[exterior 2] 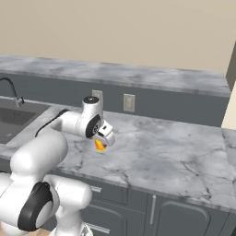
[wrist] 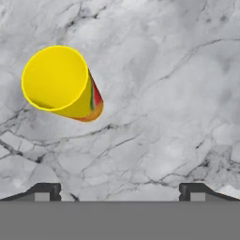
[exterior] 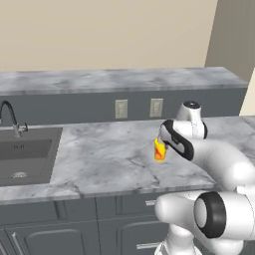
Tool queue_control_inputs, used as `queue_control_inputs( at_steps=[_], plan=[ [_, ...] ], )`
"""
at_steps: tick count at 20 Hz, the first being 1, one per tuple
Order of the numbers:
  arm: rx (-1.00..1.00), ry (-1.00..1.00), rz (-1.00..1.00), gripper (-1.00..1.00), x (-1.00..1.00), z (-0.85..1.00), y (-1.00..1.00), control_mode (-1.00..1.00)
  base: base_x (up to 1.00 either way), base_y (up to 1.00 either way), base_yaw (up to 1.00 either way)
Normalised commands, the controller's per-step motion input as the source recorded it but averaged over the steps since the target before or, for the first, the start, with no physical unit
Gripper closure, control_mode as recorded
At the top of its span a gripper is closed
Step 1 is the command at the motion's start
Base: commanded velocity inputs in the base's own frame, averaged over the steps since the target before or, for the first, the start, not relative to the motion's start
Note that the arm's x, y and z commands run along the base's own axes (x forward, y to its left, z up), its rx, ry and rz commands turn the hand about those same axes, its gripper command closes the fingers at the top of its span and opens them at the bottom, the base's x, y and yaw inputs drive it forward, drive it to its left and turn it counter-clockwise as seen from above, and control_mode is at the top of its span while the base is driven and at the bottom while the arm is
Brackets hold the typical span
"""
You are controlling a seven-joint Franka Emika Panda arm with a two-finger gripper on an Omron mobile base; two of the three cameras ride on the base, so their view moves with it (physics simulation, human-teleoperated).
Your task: Place the pitcher and cup on the dining counter for serving.
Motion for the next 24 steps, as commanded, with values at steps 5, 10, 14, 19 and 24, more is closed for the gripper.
queue_control_inputs(
  at_steps=[5, 10, 14, 19, 24],
  plan=[
    [0.0, 0.05, 0.0, -1.0, 0.07, -0.07, 0.0, -1.0, 0.0, 0.0, 0.0],
    [0.0, -0.04, 0.0, -1.0, -0.21, 0.45, 0.0, -1.0, 0.0, 0.0, 0.0],
    [0.0, -0.02, 0.0, -1.0, 0.01, 0.37, 0.0, -1.0, 0.0, 0.0, 0.0],
    [0.0, 0.01, 0.0, -1.0, 0.46, 0.01, -0.1, -1.0, 0.0, 0.0, 0.0],
    [0.0, 0.02, 0.0, -1.0, 0.41, 0.0, -0.11, -1.0, 0.0, 0.0, 0.0]
  ],
)
